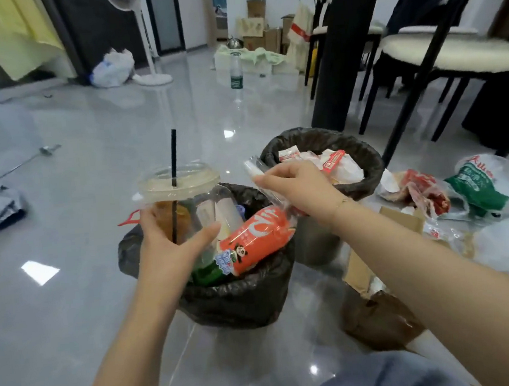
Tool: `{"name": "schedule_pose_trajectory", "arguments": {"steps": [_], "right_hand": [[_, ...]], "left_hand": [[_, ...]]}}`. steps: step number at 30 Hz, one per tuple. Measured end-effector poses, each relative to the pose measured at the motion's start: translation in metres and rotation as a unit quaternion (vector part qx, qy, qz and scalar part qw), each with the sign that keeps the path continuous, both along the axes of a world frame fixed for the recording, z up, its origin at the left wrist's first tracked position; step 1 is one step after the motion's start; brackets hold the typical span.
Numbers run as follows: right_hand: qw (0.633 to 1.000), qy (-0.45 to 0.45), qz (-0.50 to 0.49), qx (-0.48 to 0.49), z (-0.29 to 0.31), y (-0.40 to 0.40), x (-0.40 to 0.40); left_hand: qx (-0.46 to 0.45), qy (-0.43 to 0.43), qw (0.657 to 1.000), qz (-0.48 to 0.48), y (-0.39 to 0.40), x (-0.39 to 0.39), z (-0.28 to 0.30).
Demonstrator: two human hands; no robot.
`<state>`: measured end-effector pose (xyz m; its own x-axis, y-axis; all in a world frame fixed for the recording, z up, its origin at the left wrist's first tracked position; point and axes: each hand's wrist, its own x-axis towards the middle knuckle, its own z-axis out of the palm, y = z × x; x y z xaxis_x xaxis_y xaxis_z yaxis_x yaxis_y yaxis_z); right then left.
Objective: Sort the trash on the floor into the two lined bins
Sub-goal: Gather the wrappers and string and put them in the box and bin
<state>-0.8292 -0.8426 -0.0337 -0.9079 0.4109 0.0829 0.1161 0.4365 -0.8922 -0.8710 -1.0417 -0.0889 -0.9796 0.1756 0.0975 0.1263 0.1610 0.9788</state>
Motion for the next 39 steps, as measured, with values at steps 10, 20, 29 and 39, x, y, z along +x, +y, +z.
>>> {"name": "schedule_pose_trajectory", "arguments": {"steps": [10, 20, 29, 39], "right_hand": [[0.920, -0.222, 0.096, 0.308, -0.014, 0.004, -0.054], [0.942, -0.114, -0.110, 0.297, -0.019, 0.011, 0.018], [0.970, -0.008, -0.121, -0.213, -0.048, 0.013, 0.024], [0.986, 0.069, -0.043, 0.145, 0.036, 0.011, -0.013]], "left_hand": [[0.040, 0.005, 0.999, 0.011, -0.005, -0.002, -0.019], [0.060, 0.005, 0.998, 0.015, 0.000, 0.010, -0.021], [0.049, -0.007, 0.999, 0.000, 0.001, 0.014, -0.019], [-0.066, 0.011, 0.998, -0.016, 0.006, 0.011, -0.026]]}}
